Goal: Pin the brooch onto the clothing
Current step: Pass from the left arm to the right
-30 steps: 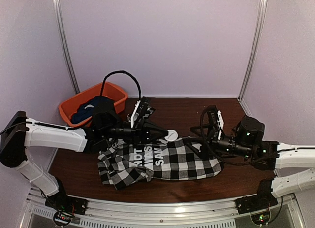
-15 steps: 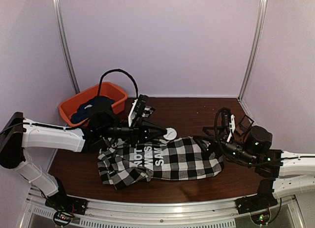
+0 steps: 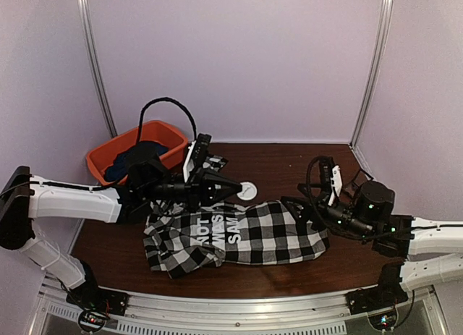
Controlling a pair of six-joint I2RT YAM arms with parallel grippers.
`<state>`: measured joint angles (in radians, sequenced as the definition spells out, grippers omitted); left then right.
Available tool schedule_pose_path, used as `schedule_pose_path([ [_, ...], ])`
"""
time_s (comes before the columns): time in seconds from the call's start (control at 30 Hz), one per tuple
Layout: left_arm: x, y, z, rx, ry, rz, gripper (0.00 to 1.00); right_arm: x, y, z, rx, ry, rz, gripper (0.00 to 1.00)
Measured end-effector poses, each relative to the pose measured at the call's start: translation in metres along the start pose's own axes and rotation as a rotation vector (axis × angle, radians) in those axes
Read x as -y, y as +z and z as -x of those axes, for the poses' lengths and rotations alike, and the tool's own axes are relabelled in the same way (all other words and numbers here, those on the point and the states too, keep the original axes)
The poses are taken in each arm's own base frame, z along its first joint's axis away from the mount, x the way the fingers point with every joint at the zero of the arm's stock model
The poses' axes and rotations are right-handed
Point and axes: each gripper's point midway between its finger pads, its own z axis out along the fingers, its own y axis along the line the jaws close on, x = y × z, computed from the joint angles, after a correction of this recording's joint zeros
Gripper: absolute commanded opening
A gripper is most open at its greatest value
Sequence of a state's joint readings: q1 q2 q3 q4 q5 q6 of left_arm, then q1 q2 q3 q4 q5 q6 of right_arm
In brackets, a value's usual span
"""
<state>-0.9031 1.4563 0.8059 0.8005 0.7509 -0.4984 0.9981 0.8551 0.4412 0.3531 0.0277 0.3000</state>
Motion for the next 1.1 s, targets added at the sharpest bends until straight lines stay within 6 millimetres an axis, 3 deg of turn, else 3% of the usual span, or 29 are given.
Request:
schedule_pose_path([
  [0.13, -0.007, -0.004, 0.004, 0.01, -0.006, 0.017, 0.0, 0.001, 0.003, 0.005, -0.007, -0.016, -0.021, 0.83],
  [0.3, -0.01, -0.011, 0.012, 0.03, 0.003, 0.045, 0.0, 0.002, 0.002, 0.031, 0.039, -0.013, -0.059, 0.83],
  [0.67, -0.008, -0.013, 0.015, 0.04, -0.008, 0.044, 0.0, 0.004, 0.007, 0.024, -0.019, -0.043, -0.078, 0.85],
  [0.83, -0.011, -0.014, 0.016, 0.042, -0.004, 0.055, 0.0, 0.001, 0.004, 0.052, 0.013, -0.077, -0.098, 0.86],
  [1.1, -0.018, -0.021, 0.027, 0.08, -0.019, 0.069, 0.0, 0.0, 0.003, 0.06, 0.046, -0.08, -0.098, 0.83],
])
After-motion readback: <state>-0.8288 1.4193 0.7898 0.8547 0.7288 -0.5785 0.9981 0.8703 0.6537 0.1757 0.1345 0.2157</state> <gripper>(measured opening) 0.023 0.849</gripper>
